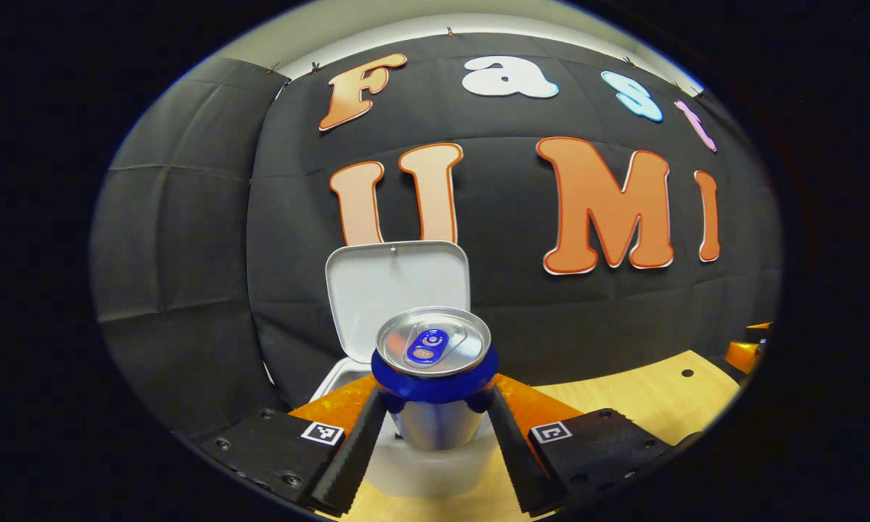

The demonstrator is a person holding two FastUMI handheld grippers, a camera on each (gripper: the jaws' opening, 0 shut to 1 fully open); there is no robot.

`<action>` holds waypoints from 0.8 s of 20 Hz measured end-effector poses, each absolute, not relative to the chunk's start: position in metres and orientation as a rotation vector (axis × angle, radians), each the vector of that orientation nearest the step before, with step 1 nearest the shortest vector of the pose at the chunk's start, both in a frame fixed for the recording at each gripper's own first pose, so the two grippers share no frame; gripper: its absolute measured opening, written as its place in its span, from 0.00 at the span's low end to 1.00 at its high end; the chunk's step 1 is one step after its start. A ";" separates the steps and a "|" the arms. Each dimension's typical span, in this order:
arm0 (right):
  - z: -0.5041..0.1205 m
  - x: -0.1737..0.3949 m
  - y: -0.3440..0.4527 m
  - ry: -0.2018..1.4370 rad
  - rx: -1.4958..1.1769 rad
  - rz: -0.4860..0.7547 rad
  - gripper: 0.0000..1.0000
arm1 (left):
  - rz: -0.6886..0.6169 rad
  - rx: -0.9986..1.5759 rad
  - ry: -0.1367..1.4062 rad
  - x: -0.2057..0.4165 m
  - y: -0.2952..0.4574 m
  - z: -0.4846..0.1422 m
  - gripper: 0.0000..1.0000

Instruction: Press the lid of the desktop garbage bin to open it, pick up the crumpled paper on the desktop and throw it into the bin, then pick up the pop can on the desktop and drop it into the bin, and finally close the garbage bin lid.

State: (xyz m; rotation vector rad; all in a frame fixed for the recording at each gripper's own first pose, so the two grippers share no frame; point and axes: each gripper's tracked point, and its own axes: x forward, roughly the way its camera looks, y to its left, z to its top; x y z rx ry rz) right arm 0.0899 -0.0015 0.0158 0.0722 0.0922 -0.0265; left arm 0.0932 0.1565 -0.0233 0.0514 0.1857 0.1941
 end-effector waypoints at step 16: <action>0.010 0.084 -0.008 0.109 0.040 -0.081 0.94 | 0.186 -0.026 0.284 0.164 0.182 -0.096 0.86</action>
